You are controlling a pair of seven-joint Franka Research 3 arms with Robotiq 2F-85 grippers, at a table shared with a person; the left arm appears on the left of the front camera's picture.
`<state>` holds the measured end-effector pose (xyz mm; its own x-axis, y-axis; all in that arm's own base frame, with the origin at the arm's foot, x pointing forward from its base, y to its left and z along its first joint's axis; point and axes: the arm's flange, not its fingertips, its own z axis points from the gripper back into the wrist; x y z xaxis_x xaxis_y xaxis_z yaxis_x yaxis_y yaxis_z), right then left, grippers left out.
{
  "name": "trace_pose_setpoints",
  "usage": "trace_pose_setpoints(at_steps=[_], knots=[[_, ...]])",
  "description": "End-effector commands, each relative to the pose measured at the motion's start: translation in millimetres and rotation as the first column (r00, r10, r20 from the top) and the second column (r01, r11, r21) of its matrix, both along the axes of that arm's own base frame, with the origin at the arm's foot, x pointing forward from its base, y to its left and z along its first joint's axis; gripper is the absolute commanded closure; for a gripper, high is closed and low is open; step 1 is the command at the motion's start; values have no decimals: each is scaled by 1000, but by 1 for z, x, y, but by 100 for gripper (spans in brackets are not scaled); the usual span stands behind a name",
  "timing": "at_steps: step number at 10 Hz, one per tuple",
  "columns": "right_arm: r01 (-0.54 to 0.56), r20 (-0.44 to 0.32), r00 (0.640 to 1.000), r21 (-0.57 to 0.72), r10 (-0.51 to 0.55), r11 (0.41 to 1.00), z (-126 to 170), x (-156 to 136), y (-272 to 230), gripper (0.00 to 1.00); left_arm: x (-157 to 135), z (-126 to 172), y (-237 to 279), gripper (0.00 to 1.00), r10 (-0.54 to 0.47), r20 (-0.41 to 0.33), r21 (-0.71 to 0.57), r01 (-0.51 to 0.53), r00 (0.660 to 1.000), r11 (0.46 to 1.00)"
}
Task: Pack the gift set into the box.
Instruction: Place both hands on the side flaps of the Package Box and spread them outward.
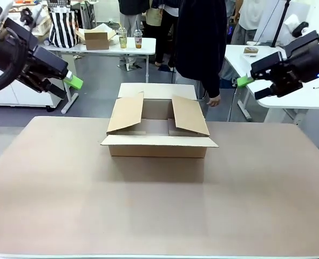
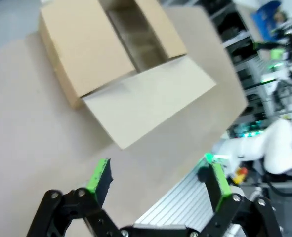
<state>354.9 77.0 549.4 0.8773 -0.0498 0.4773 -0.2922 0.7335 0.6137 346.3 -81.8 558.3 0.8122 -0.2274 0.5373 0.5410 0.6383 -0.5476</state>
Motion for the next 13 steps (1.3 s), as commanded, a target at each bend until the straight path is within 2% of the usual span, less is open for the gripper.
trace_pose_setpoints(at_steps=[1, 2, 3, 4, 5, 6, 7, 8, 13], knots=[[262, -225, 958, 446, -176, 856, 20, 11, -31, 0, 12, 5, 24, 0, -64, -65, -385, 34, 996, 922], [335, -343, 928, 608, -143, 719, 29, 8, -49, 0, 13, 5, 46, 0, 0, -115, -513, -59, 993, 856], [337, -388, 921, 733, -44, 591, 34, 0, -69, 0, 13, 4, 62, 0, 18, -154, -639, -113, 988, 761], [320, -396, 918, 779, 26, 539, 34, -7, -81, 0, 10, -1, 76, 0, -27, -161, -682, -91, 987, 726], [353, -436, 899, 762, 27, 543, 29, -12, -95, 0, 12, -7, 78, 0, -42, -173, -705, -94, 984, 703], [382, -458, 889, 763, 19, 521, 23, -14, -109, 0, 10, -9, 76, 0, -51, -163, -694, -78, 985, 716], [411, -452, 890, 732, -64, 544, 14, -11, -115, 0, 11, -14, 70, 0, 68, -227, -471, -170, 972, 865], [247, -355, 934, 732, 45, 635, 37, -13, -108, 0, 7, 2, 92, 0, -38, -170, -709, -95, 985, 699], [247, -355, 934, 732, 45, 635, 37, -13, -108, 0, 7, 2, 92, 0, -38, -170, -709, -95, 985, 699]])
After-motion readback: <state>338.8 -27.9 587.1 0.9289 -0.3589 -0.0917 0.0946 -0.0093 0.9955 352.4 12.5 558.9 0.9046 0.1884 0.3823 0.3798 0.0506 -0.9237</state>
